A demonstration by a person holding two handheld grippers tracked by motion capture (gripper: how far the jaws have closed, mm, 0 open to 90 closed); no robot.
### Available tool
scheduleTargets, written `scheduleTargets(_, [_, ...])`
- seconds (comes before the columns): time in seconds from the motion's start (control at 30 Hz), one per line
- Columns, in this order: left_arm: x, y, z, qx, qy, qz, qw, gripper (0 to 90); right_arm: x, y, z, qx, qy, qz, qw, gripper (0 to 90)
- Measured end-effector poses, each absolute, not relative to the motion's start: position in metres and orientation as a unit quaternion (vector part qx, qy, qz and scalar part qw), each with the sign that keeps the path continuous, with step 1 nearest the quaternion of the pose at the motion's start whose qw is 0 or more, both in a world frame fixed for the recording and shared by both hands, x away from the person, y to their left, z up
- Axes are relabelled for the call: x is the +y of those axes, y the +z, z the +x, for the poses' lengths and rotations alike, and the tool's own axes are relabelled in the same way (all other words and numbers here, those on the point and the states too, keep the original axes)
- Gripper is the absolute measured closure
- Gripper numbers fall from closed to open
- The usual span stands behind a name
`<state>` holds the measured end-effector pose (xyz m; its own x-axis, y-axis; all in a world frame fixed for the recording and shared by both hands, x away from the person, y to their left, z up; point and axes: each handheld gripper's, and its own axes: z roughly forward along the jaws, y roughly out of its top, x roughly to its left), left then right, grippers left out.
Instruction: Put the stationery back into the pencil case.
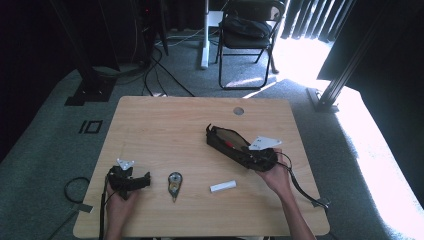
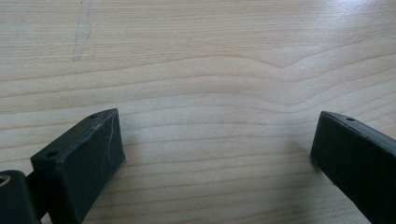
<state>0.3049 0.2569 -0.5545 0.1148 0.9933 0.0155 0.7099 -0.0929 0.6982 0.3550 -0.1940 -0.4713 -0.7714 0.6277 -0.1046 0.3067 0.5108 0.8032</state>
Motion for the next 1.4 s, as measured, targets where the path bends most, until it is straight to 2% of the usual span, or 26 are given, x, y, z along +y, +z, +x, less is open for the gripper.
scheduleTargets(1.4, [0.257, -0.554, 0.305, 0.615, 0.256, 0.693, 0.277, 2.6, -0.182, -0.481, 0.334, 0.857, 0.421, 0.241, 0.174, 57.9])
